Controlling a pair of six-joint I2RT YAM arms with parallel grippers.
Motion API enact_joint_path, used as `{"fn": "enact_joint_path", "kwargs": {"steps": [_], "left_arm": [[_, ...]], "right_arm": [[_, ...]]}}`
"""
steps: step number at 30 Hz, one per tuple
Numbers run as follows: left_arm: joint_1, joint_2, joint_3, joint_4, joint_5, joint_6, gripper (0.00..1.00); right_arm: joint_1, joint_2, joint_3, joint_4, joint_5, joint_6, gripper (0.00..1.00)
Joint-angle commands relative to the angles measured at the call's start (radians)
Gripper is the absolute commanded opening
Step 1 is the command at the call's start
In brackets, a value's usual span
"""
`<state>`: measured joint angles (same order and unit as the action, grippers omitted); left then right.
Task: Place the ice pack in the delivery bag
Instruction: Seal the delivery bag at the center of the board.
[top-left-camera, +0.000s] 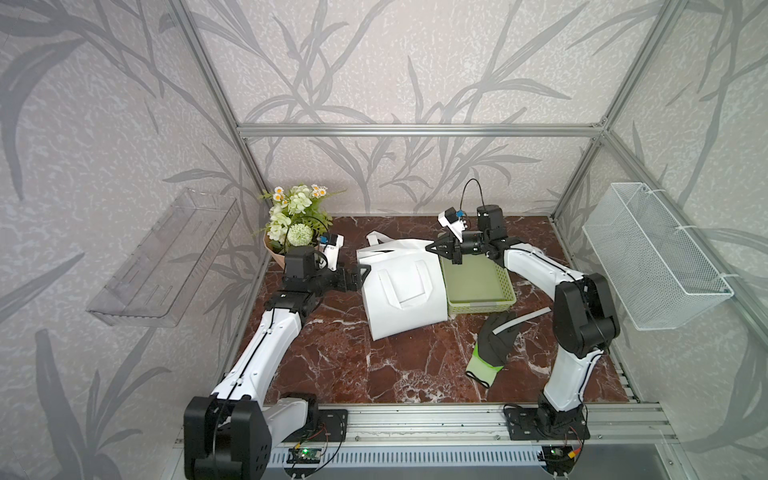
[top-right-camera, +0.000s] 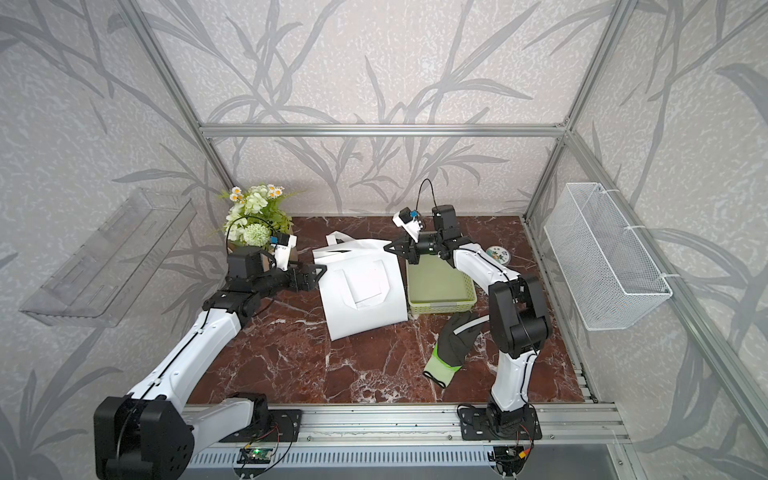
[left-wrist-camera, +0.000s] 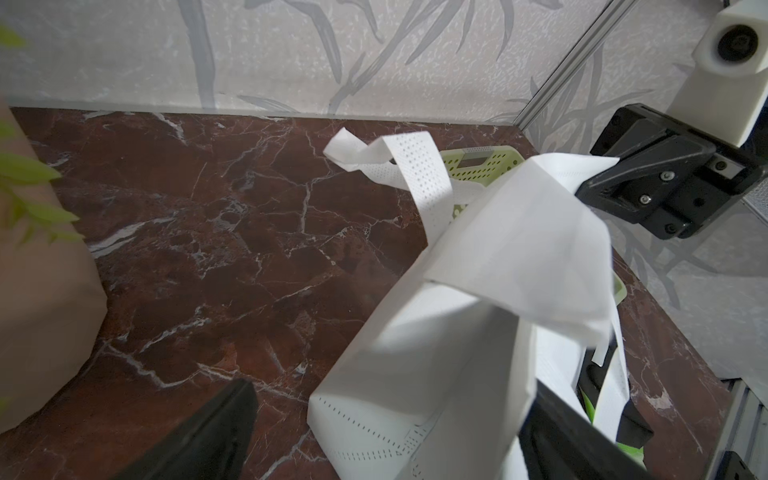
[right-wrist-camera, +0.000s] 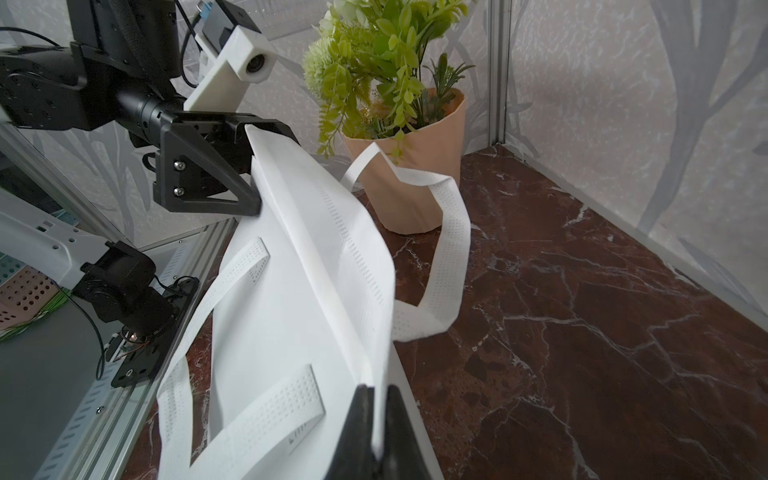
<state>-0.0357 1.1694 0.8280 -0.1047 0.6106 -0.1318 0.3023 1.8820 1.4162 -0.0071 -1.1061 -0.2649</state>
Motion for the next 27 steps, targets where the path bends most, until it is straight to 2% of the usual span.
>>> {"fn": "enact_joint_path", "kwargs": {"steps": [1,6,16,22,27], "left_arm": [[0.039,0.054,0.014,0.096,0.100,0.019,1.00],[0.074,0.148,0.048,0.164,0.220,0.055,0.99],[0.079,0.228,0.051,0.234,0.441,0.114,0.78],[0.064,0.190,0.012,0.181,0.472,0.137,0.61],[0.023,0.147,-0.037,0.136,0.470,0.180,0.60]], "right_arm": [[0.006,-0.027,-0.016,-0.048,0.023,-0.026,0.00],[0.007,-0.034,-0.017,-0.050,0.028,-0.030,0.00],[0.008,-0.040,-0.018,-0.052,0.043,-0.037,0.00],[0.008,-0.043,-0.017,-0.057,0.041,-0.041,0.00],[0.008,-0.050,-0.021,-0.062,0.048,-0.049,0.03]]}}
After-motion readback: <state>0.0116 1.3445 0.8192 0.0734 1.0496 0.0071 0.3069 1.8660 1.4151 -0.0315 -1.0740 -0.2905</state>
